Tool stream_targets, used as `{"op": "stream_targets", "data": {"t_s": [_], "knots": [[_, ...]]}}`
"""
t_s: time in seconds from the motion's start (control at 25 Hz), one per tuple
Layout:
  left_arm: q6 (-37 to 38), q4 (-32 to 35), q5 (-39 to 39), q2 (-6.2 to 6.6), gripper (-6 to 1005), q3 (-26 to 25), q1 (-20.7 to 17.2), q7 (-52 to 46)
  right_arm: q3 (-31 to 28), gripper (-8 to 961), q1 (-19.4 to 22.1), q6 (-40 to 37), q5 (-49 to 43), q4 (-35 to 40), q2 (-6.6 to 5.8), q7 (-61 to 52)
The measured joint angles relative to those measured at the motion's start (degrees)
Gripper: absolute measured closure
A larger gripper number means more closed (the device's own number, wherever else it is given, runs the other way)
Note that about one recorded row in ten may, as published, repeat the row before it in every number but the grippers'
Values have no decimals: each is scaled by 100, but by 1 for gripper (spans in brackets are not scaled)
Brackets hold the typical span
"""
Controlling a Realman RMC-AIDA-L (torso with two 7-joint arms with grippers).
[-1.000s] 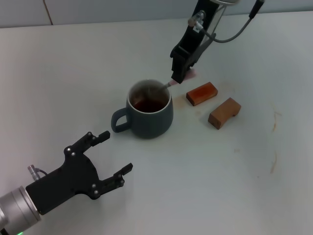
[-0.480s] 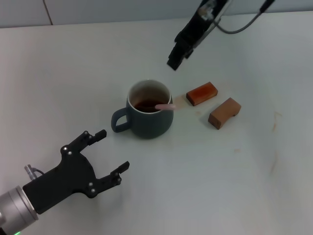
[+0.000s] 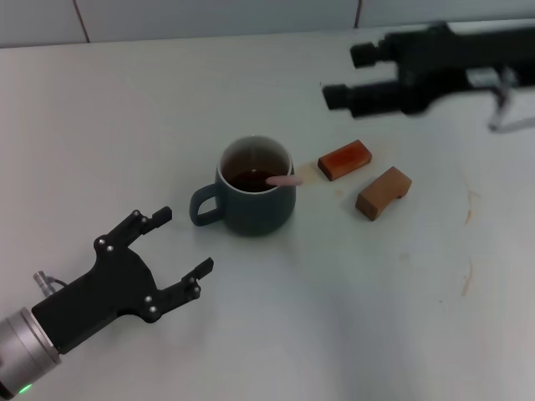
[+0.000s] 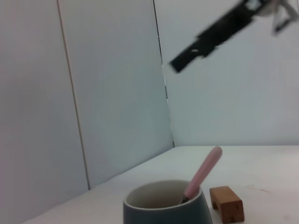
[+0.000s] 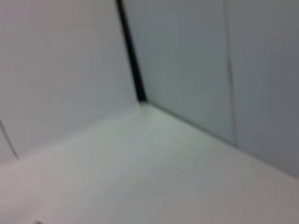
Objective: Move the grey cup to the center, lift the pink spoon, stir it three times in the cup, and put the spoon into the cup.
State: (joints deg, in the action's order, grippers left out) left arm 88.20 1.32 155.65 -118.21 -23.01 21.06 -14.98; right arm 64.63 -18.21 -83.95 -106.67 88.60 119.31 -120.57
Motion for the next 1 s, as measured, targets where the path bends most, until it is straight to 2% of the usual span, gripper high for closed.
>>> {"op": "stream_targets", "data": {"t_s": [0.08, 0.16, 0.24, 0.32, 0.52, 0.76, 1.0], "knots": [[-16, 7, 0, -5, 147, -69, 7, -4, 24, 179, 602, 30, 824, -403, 15, 1030], [-27, 0, 0, -7, 147, -93, 4, -5, 24, 179, 992, 1, 1431, -939, 15, 1946], [-32, -22, 0, -9, 147, -110, -4, -5, -19, 179, 1269, -129, 1989, -1683, 6, 3011], [-33, -9, 0, -13, 147, -127, -4, -5, -61, 180, 1364, -282, 2261, -2345, -2, 3812], [-51, -26, 0, -23, 147, -134, -32, 11, -45, 180, 1314, -399, 2302, -3748, -8, 5281], [-303, -153, 28, -42, 147, -93, -39, 20, -90, 181, 877, -268, 2307, -5345, -4, 6660], [-623, -401, 47, -46, 147, -10, -6, 63, -126, 181, 470, 206, 2396, -6287, 25, 7561]]}}
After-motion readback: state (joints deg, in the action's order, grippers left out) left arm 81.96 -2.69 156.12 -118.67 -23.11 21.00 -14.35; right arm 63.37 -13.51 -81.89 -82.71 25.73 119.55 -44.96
